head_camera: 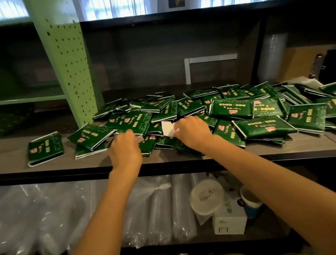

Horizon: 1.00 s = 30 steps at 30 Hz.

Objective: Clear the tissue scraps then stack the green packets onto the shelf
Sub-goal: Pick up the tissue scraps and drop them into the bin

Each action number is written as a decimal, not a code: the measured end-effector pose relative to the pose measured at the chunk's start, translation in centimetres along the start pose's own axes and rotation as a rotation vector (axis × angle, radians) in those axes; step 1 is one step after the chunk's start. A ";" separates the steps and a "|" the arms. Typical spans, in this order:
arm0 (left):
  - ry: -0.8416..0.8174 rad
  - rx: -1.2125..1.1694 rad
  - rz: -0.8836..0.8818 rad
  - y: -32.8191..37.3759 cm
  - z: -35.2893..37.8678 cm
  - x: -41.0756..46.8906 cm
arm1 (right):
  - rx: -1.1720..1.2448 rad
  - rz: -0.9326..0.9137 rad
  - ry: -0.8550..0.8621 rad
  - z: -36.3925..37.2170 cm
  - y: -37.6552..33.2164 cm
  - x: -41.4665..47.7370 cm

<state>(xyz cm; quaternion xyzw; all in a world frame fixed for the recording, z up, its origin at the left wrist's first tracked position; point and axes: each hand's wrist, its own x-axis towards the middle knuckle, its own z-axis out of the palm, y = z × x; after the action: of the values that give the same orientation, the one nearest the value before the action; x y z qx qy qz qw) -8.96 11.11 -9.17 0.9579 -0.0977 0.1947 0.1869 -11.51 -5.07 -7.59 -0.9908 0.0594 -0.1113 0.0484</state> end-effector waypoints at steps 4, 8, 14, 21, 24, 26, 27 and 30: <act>0.196 -0.193 0.019 -0.2 -0.4 -0.4 | 0.016 -0.019 0.034 0.2 -0.4 -0.1; 0.335 -0.372 0.061 0.1 -1.1 -0.6 | 0.046 -0.029 0.068 0.3 -0.5 0.1; 0.393 -0.596 0.079 1.4 -1.9 -0.4 | 0.109 -0.070 0.226 0.2 -0.1 0.5; 0.438 -0.762 0.091 5.4 -2.3 -0.3 | 0.194 -0.131 0.604 -1.9 3.2 -0.7; 0.435 -0.875 0.092 9.1 -2.1 -1.6 | 0.180 -0.120 0.816 -2.9 6.2 -3.1; 0.407 -0.931 0.134 12.1 -1.2 -2.9 | 0.150 -0.050 0.918 -3.2 9.1 -5.2; 0.392 -0.960 0.166 13.7 -0.5 -3.6 | 0.135 -0.003 0.965 -3.3 10.6 -6.5; 0.297 -1.071 0.291 18.8 1.7 -6.4 | 0.086 0.129 1.052 -3.2 15.4 -11.4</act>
<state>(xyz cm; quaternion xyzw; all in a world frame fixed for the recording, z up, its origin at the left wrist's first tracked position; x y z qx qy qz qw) -19.05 -5.93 -7.18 0.6688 -0.2865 0.2742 0.6288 -24.93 -19.06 -8.64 -0.7925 0.1320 -0.5924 0.0594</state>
